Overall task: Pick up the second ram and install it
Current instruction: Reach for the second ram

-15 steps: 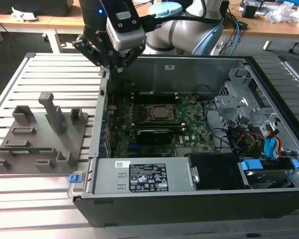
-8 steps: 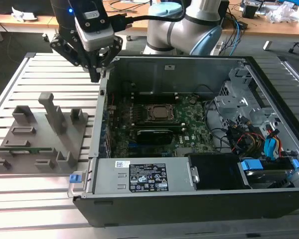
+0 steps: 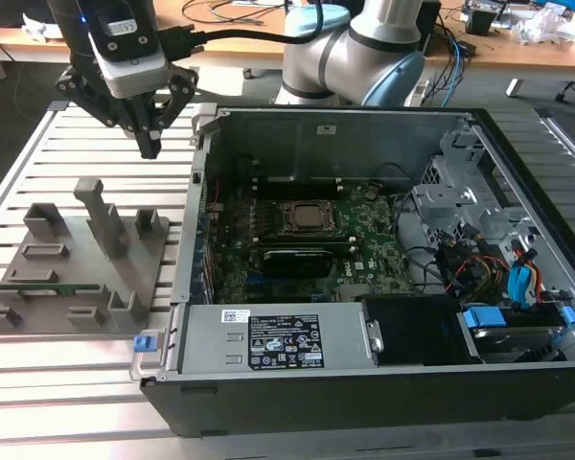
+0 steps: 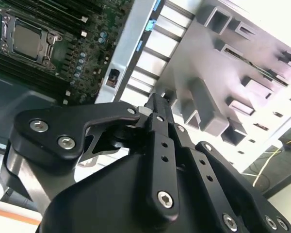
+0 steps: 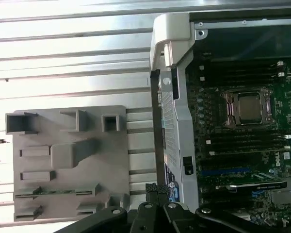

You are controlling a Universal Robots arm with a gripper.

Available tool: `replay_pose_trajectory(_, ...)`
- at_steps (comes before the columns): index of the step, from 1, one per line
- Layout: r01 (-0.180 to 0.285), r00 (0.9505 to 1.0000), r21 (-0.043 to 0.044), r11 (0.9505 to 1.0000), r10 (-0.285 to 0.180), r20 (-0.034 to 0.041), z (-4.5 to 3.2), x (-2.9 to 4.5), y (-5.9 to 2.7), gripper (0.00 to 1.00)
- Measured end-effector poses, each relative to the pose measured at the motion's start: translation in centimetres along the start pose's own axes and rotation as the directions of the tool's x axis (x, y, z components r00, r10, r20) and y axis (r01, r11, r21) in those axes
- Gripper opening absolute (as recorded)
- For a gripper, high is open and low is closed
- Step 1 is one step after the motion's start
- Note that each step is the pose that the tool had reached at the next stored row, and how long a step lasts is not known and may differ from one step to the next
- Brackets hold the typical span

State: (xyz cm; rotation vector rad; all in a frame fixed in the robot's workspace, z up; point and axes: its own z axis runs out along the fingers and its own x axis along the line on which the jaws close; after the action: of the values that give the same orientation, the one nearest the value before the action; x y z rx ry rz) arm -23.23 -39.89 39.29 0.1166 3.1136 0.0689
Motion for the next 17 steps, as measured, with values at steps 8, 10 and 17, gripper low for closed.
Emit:
replay_pose_trajectory(8, 0.0, 1.0, 0.0, 1.0, 0.0, 0.0, -0.04, 2.73, -0.2, 0.11)
replay_pose_trajectory(10, 0.0, 1.0, 0.0001, 1.0, 0.0, 0.0, -0.06, 3.79, -0.28, 0.11)
replay_pose_trajectory(17, 0.0, 1.0, 0.0, 1.0, 0.0, 0.0, -0.09, 6.37, -0.48, 0.11)
